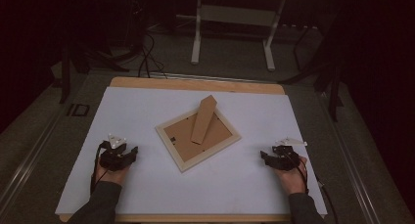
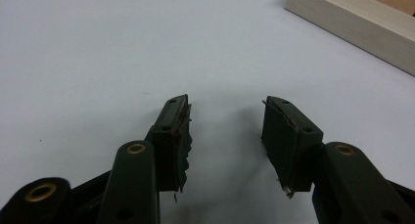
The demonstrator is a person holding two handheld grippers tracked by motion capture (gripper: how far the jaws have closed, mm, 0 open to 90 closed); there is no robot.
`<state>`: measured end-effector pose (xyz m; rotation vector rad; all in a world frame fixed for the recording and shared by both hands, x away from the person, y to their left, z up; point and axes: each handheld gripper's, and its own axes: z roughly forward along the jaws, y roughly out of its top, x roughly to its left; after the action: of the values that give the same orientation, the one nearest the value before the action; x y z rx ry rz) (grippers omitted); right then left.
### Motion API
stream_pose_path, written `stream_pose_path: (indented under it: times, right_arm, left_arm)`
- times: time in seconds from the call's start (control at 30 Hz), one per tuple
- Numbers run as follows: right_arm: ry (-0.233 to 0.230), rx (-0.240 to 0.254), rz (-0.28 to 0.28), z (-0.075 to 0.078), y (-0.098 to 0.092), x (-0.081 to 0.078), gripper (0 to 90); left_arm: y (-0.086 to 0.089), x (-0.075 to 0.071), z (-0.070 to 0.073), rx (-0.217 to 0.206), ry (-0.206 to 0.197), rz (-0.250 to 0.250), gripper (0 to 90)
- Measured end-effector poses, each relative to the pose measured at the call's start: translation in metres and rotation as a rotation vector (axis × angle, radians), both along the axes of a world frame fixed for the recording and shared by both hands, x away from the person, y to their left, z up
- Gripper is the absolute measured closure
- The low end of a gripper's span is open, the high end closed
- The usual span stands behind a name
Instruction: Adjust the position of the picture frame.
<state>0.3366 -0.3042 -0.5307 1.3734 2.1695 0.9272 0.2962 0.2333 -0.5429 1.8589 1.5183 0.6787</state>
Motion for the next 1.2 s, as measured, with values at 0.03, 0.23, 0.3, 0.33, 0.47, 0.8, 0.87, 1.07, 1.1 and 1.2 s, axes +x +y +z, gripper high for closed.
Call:
stream_pose_path:
  times: [0.03,0.23,0.3,0.33,0.47,0.8,0.87,1.07,1.1,1.2]
  right_arm:
    - [-0.006,-0.003,0.003,0.001,0.000,-0.001,48.2]
    - [-0.055,0.011,0.025,0.006,0.002,-0.006,55.3]
    - [-0.060,0.011,0.030,0.006,0.004,-0.006,55.8]
    - [-0.060,0.011,0.030,0.006,0.004,-0.006,55.8]
    - [-0.064,0.036,0.047,0.008,0.004,-0.005,59.5]
    - [-0.074,0.055,0.073,0.015,0.004,-0.004,67.7]
    - [-0.073,0.056,0.077,0.015,0.005,-0.003,68.5]
    - [-0.076,0.034,0.108,0.016,0.014,0.001,74.4]
    - [-0.076,0.030,0.113,0.017,0.015,0.002,74.9]
    - [-0.073,0.026,0.120,0.017,0.019,0.006,76.8]
  left_arm:
    - [-0.001,0.000,0.000,0.008,-0.002,-0.002,53.8]
    - [-0.002,-0.002,0.000,0.011,-0.018,-0.022,54.9]
    - [0.001,-0.004,0.001,-0.020,-0.025,-0.025,54.9]
    - [0.001,-0.004,0.001,-0.020,-0.025,-0.025,54.9]
    - [0.003,-0.005,0.002,-0.050,-0.005,-0.037,53.2]
    - [0.001,-0.006,0.008,-0.074,-0.012,-0.101,60.5]
    - [0.000,-0.006,0.009,-0.072,-0.009,-0.122,62.1]
    - [-0.005,-0.004,0.009,-0.079,-0.008,-0.154,67.0]
    - [-0.006,-0.004,0.010,-0.074,-0.011,-0.160,67.6]
    - [-0.008,-0.003,0.012,-0.066,-0.013,-0.167,69.6]
